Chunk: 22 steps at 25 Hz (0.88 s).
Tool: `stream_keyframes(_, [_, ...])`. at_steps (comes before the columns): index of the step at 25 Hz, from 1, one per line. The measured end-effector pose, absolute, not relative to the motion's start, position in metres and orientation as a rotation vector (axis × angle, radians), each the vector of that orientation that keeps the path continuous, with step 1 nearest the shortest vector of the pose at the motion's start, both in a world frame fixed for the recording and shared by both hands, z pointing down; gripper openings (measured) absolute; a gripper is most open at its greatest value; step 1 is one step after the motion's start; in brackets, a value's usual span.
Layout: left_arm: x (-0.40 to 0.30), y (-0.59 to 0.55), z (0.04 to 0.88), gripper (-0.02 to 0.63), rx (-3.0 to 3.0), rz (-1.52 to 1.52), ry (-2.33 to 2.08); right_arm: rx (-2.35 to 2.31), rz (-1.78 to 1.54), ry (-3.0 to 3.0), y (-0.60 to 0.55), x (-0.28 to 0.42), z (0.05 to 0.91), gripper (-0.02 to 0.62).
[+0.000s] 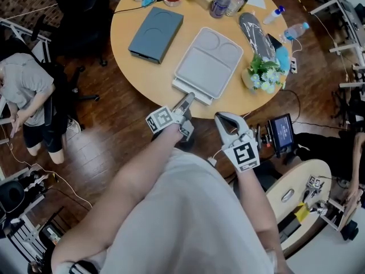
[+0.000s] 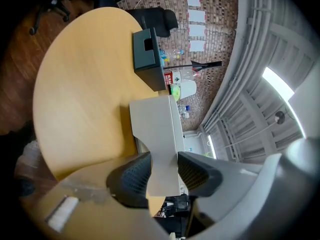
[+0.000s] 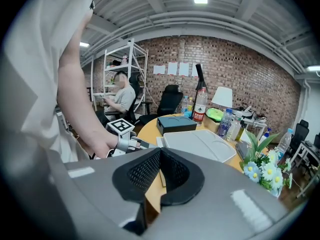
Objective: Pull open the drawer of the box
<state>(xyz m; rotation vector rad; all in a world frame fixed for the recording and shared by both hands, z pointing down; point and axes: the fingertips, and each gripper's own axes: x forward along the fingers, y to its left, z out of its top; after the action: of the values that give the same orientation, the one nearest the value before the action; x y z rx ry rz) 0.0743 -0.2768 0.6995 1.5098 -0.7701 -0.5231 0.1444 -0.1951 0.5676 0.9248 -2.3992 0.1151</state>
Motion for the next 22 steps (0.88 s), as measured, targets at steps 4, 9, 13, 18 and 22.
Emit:
stream_keyframes(4, [0.068,-0.262,0.700,0.176,1.512,-0.517,-0.765,0.923,0.112,-2.405,-0.188,0.141,0.566,0.008])
stream_keyframes(9, [0.062,-0.242,0.700,0.175,1.505,-0.517,-0.761,0.912,0.103,-2.418,-0.176,0.137,0.567,0.006])
stream_keyframes(13, [0.050,-0.220,0.701,0.173,1.533,-0.481,-0.790,0.901,0.105,-2.441,-0.164,0.128,0.567,0.006])
stream_keyframes(18, [0.046,-0.192,0.701,0.172,1.494,-0.534,-0.760,0.859,0.088,-2.458,-0.146,0.118,0.569,0.006])
stream_keyframes(22, [0.030,-0.174,0.702,0.173,1.533,-0.506,-0.803,0.821,0.069,-2.470,-0.130,0.109,0.573,0.008])
